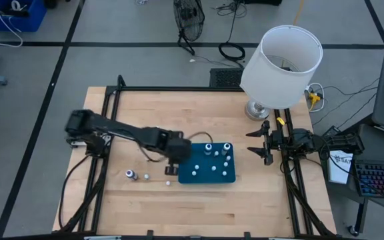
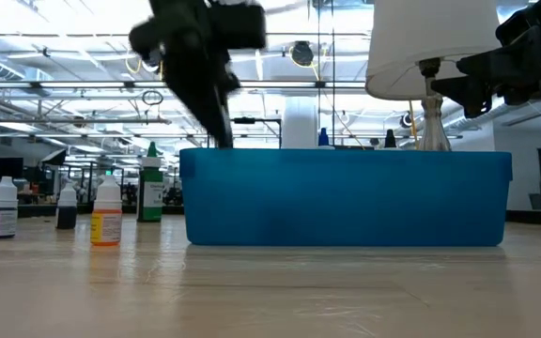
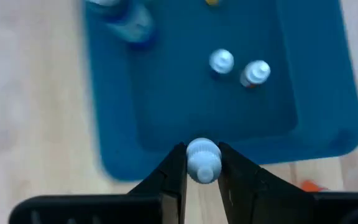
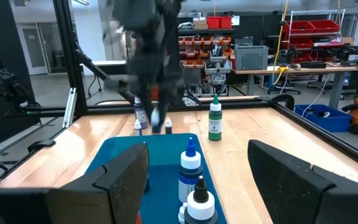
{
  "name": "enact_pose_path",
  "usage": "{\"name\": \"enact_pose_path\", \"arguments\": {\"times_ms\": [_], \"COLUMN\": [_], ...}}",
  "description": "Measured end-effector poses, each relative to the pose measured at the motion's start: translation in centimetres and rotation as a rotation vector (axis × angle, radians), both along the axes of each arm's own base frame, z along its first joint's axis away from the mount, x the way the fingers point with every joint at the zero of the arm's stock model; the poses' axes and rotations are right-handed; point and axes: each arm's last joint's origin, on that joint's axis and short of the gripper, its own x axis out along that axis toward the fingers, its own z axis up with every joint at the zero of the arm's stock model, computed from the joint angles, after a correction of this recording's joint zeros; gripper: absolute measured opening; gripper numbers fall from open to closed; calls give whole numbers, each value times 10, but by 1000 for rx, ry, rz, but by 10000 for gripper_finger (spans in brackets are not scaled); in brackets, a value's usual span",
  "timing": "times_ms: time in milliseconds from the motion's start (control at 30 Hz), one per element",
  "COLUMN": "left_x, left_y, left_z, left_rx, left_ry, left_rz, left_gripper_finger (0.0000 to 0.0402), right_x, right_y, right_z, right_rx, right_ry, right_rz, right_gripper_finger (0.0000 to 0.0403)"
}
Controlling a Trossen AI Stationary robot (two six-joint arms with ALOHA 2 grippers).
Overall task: Pick & Place food coloring
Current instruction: Put the small black food coloring bottle into the blue bin
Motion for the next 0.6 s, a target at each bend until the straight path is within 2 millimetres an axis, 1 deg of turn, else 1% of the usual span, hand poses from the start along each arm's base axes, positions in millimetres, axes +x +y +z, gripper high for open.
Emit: {"name": "enact_pose_path", "arguments": {"times_ms": [100,200,300,367,533,600], "left_x": [17,29,38,40,43,43], "left_y": [-5,-7,-5,-2,7,10], "left_z": [-25,-42,-53,-57,-69,-71], "left_rx": [-24,-58,-109,-122,-90,-80], "left_ry": [78,110,99,96,120,125], "left_rz": [-75,-128,-150,-147,-110,-99], "left_gripper_finger": [67,67,67,67,67,67], "right_x": [0,0,0,0,0,0], "right_y": [0,0,0,0,0,0], "right_z": [0,0,0,0,0,0], "right_rx": [0,0,0,0,0,0], "right_ry": [-1,-1,-1,-1,0,0], "right_rz": [0,0,0,0,0,0], "right_gripper_finger": [263,263,263,263,263,263]}}
